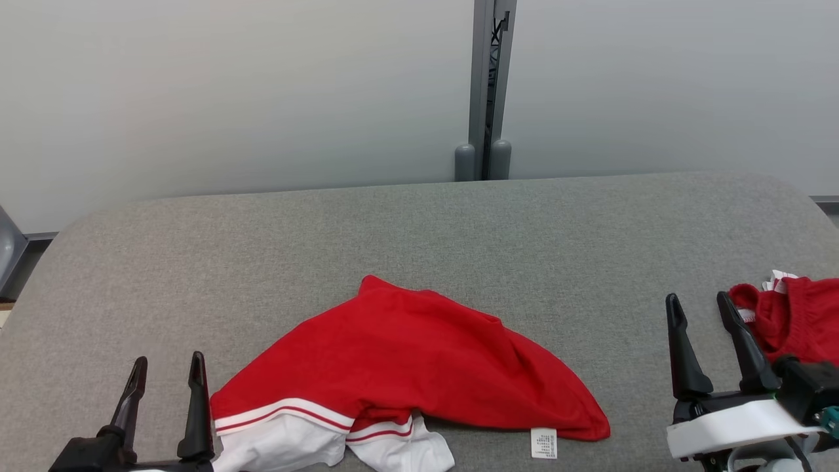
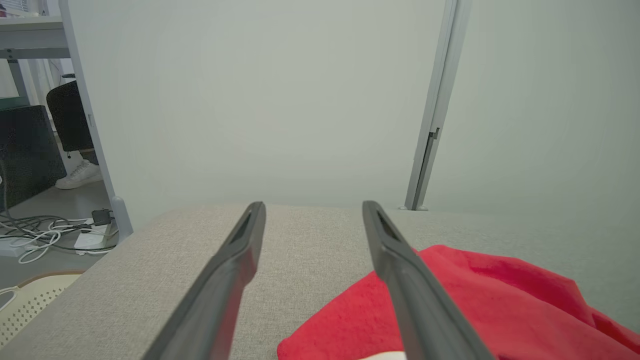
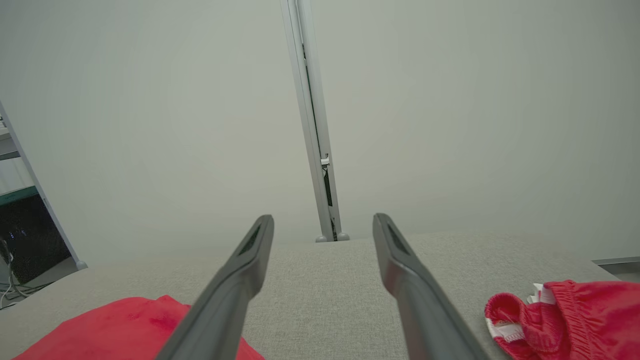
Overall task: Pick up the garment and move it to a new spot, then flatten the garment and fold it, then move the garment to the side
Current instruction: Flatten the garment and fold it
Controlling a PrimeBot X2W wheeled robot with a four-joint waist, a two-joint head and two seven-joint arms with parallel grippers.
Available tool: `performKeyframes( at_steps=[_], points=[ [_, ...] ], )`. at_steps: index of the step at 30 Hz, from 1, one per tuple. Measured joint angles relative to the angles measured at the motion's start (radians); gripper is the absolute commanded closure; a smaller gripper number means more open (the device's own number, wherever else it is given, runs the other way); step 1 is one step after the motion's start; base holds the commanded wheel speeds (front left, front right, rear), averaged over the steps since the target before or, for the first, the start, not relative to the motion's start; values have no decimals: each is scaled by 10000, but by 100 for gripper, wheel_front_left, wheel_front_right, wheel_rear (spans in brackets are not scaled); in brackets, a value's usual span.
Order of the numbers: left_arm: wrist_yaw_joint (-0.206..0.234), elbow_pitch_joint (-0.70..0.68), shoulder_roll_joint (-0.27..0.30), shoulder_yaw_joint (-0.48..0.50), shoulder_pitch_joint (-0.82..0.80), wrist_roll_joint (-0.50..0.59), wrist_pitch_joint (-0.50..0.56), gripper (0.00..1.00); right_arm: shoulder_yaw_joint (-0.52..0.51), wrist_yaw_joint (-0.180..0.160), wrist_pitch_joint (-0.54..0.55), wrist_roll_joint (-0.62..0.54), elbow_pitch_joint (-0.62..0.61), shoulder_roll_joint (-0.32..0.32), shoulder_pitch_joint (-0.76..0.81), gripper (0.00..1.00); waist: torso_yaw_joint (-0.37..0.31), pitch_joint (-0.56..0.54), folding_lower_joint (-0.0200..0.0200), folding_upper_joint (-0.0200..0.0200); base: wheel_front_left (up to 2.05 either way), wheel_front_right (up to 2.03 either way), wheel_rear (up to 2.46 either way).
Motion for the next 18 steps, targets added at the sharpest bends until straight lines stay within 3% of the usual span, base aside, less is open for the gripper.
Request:
performKeyframes(
  at_steps=[18],
  points=[
    [-430, -226, -380, 554, 53, 510, -15, 0, 77, 0, -10, -88, -71, 113, -124, 0, -109, -40, 0, 0, 0, 0, 0]
  ],
)
